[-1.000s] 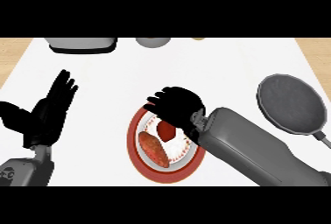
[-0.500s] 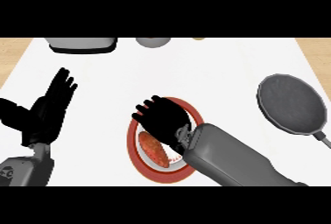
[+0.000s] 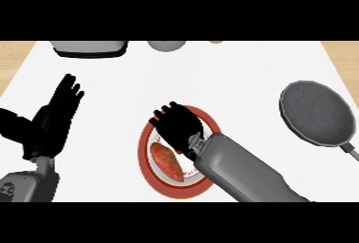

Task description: Pick the bell pepper from the plate and place it in the pan

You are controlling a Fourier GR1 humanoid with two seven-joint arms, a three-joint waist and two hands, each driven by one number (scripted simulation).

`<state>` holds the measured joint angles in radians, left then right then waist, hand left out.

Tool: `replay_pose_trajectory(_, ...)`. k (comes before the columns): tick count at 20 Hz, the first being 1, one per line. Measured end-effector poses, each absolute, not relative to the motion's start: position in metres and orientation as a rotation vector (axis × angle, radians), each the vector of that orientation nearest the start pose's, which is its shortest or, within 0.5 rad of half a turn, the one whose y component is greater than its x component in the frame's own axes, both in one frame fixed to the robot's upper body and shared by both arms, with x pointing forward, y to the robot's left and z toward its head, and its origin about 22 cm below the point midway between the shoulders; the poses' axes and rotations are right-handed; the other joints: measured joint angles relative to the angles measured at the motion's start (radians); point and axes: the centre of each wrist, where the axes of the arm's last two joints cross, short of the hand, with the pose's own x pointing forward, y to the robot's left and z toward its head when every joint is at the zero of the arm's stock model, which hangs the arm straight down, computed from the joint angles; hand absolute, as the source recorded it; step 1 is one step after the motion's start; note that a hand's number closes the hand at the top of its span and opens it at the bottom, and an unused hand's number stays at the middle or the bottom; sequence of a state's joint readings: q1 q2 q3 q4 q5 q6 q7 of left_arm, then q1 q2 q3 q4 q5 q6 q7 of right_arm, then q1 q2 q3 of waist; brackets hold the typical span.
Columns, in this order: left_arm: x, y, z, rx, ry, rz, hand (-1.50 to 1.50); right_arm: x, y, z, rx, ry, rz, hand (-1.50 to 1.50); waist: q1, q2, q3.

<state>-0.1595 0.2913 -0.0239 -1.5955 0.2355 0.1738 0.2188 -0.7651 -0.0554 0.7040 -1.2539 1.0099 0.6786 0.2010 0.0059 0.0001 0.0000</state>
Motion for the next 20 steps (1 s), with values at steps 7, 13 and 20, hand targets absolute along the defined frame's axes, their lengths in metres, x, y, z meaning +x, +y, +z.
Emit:
replay_pose_trajectory(7, 0.277, 0.270, 0.060, 0.100, -1.524, 0.042, 0.00, 0.316, -0.011, 0.072, -0.575, -1.127, 2.169, -1.50, 0.002, 0.000, 0.000)
replay_pose_trajectory(13, 0.281, 0.272, 0.060, 0.100, -1.522, 0.035, 0.00, 0.325, -0.013, 0.051, -0.571, -1.112, 2.172, -1.50, 0.005, 0.002, 0.000)
replay_pose_trajectory(20, 0.279, 0.268, 0.056, 0.092, -1.523, 0.025, 0.00, 0.332, -0.014, 0.037, -0.536, -1.124, 2.150, -1.50, 0.010, 0.002, 0.000)
